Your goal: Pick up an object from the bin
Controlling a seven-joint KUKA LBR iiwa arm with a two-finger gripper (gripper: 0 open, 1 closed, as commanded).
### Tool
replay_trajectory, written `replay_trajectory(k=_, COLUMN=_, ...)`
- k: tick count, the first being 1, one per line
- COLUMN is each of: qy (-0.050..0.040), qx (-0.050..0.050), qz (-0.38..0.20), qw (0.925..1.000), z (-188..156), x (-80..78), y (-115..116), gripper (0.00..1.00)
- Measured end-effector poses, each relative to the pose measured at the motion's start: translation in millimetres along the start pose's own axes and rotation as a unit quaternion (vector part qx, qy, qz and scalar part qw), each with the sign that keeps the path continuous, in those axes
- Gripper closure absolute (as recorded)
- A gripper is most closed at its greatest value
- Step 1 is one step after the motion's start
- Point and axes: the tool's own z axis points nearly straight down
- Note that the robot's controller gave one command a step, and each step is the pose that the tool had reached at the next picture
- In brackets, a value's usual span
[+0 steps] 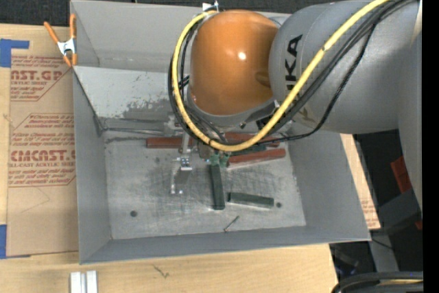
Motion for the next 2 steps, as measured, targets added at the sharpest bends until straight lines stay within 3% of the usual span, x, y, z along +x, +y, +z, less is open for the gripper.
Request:
replay_trajectory(k=1, qy=-0.0025, qx=0.000, qz=-0.026, qw=0.9997, z=64, x=1.5, y=-53, gripper=0.00)
replay_trajectory(k=2, qy=0.0019, qx=0.001, qz=-0.047, qw=0.9989, z=138, x=-16.5, y=-68, gripper=0.00)
